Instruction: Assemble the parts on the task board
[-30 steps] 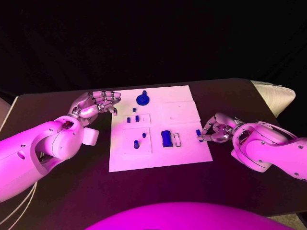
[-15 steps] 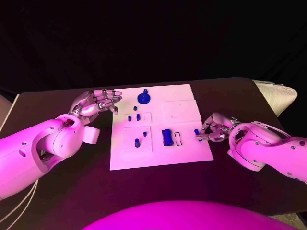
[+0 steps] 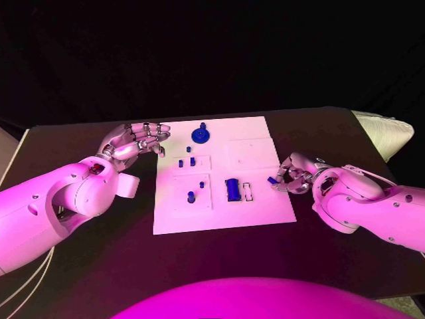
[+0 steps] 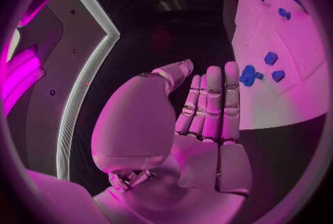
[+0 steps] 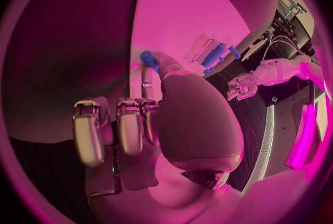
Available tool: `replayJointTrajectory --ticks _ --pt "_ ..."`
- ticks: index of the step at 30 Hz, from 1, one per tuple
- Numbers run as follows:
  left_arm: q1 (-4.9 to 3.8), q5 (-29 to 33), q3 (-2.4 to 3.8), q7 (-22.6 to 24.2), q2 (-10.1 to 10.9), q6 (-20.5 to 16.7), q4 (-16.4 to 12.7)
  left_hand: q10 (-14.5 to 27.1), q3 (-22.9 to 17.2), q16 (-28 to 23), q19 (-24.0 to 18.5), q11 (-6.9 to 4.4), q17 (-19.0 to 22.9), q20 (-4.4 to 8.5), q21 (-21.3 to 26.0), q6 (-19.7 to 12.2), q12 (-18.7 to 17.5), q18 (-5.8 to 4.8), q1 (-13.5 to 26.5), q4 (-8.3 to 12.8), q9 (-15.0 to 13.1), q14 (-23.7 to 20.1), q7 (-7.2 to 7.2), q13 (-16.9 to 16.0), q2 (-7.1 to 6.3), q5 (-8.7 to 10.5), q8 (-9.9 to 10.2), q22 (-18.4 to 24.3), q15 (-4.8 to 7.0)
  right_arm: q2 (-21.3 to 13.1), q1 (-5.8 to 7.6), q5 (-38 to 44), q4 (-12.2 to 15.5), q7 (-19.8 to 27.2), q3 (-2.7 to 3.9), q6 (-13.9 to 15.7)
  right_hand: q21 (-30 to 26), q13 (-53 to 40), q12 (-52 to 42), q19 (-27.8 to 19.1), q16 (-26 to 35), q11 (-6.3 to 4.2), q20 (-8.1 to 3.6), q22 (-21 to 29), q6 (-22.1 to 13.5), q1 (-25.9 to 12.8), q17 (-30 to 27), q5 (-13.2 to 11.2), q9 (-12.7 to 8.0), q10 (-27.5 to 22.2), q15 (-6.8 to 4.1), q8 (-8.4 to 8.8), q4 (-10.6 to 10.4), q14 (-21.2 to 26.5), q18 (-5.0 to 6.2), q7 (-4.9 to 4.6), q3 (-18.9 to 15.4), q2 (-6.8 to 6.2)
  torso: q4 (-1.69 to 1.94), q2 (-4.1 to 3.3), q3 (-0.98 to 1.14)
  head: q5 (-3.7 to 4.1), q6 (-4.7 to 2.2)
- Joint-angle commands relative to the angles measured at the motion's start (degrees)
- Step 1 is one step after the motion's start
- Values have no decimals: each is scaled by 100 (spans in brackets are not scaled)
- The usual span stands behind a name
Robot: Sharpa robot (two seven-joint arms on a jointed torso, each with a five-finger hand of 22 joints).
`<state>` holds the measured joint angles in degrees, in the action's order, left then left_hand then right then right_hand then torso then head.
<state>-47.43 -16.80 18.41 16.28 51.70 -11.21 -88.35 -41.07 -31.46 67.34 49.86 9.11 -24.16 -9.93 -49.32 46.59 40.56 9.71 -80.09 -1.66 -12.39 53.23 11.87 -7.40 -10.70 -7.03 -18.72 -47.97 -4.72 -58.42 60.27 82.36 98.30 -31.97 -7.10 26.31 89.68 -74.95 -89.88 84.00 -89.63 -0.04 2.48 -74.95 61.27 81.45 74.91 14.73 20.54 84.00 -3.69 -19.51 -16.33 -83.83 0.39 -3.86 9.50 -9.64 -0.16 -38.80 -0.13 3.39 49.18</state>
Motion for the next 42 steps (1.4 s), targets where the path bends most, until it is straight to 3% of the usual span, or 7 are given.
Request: replayJointTrajectory --ticks 1,7,16,27,38,42 --pt "2 31 5 40 -2 80 -20 40 19 25 40 -14 5 -18 19 -46 25 84 -23 -2 8 -48 31 4 10 -38 -37 8 -5 23 -74 183 -3 -219 -51 -211 32 -1505 -12 600 6 -51 -58 -1505 67 107 1394 212 13 600 -52 -68 6 -592 -39 18 267 7 -5 -1 3 4 -7" --pt "2 31 5 36 2 81 -23 40 19 25 40 -14 5 -18 19 -46 25 84 -23 -2 8 -48 31 4 10 -38 -37 8 -5 28 -89 110 90 -201 -51 -59 32 -1505 -12 600 -8 -83 -85 -1505 95 30 1434 577 69 600 -79 -135 24 -601 -39 53 741 -87 -8 0 0 0 -9" --pt "2 31 5 34 5 81 -23 48 20 28 41 -13 7 -19 23 -48 30 84 -19 -8 11 -51 31 8 11 -39 -46 10 -5 -96 -83 -317 399 -121 -37 239 32 -1505 -12 600 -21 -90 -94 -1505 74 -237 1467 760 132 600 -85 -201 1 -608 -39 57 1030 -184 -4 3 0 1 -11" --pt "2 31 5 15 6 77 -27 50 17 29 41 -13 8 -19 24 -49 32 84 -20 -10 12 -52 31 9 16 -42 -50 11 -5 -134 -3 -1139 848 145 -16 388 32 -1505 -12 600 -20 -90 -97 -1505 56 -322 1464 758 156 600 -87 -224 19 -607 -39 56 1129 -226 0 2 -2 -6 -16" --pt "1 29 5 -2 21 67 -43 54 15 30 43 -12 10 -19 26 -51 35 84 -17 -16 13 -53 31 11 21 -45 -54 13 -6 115 -1 -1294 728 13 -18 421 32 -1505 -12 600 -20 -77 -89 -1505 37 -621 1466 619 187 600 -76 -255 -16 -608 -39 44 1166 -299 -5 3 -7 5 -23" --pt "1 29 5 -7 24 70 -49 54 14 31 43 -13 10 -19 26 -51 36 84 -18 -17 14 -53 31 12 23 -46 -56 13 -6 225 -2 -1247 647 -84 -19 436 32 -1505 -12 600 -21 -73 -85 -1505 34 -760 1468 582 195 600 -72 -264 -23 -608 -39 39 1135 -333 -1 0 1 27 -45"
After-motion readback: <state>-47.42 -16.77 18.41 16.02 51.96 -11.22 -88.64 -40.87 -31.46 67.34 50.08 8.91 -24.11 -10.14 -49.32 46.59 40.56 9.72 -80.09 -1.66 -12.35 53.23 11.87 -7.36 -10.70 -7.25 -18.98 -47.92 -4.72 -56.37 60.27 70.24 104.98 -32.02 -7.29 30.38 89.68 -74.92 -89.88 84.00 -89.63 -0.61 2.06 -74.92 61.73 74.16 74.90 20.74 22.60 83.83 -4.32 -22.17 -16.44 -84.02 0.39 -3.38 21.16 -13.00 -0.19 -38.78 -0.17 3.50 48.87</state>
